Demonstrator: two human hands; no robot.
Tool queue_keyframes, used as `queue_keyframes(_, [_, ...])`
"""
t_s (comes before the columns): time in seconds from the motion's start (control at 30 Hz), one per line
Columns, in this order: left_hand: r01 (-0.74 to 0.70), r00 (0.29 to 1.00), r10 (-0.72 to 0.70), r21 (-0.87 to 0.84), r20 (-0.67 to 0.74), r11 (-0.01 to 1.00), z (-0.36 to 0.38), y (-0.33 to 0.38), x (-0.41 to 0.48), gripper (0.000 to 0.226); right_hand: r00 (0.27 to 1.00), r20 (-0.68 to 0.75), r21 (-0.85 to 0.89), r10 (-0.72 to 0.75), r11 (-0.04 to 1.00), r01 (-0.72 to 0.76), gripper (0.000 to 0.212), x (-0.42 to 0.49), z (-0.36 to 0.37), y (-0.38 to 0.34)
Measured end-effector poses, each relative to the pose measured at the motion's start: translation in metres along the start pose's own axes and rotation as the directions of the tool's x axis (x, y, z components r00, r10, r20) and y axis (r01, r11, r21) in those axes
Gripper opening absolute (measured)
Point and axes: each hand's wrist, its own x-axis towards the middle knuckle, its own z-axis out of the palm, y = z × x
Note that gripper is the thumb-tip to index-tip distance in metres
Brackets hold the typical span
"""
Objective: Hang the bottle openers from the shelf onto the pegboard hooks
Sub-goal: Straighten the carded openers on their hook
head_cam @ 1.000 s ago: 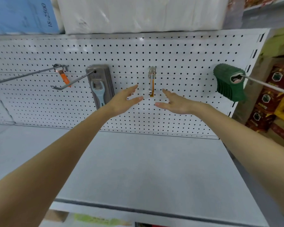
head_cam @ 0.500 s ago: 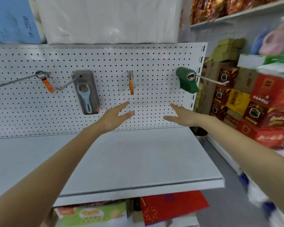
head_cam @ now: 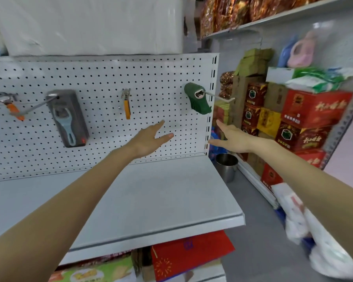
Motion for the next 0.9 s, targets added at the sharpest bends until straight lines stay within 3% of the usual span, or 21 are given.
queue_keyframes(0.2, [0.003, 1.0, -0.004, -0.04, -0.031, 0.999, 0.03, 0.025, 0.065, 0.079, 0.999, -0.017, 0.014, -0.027, 1.0, 0.028, 0.093, 0.047, -0.014, 0.041])
queue_keyframes(0.43, [0.005, 0.991, -0.029, -0.18, -0.131, 0.984, 0.057, 0.046, 0.137, 0.081, 0.984, 0.012, 0.142, -0.179, 0.974, 0.176, 0.088, 0.109, -0.027, 0.067])
queue_keyframes(0.67, [0.067, 0.983, -0.081, -0.088, -0.167, 0.994, 0.059, 0.044, 0.177, 0.081, 0.956, 0.064, 0.088, -0.286, 0.956, 0.28, 0.084, 0.159, -0.033, 0.064])
queue_keyframes(0.9, [0.07, 0.987, -0.08, -0.071, -0.143, 0.995, 0.063, 0.045, 0.193, 0.061, 0.921, 0.023, 0.099, -0.389, 0.918, 0.385, 0.073, 0.184, -0.03, 0.052])
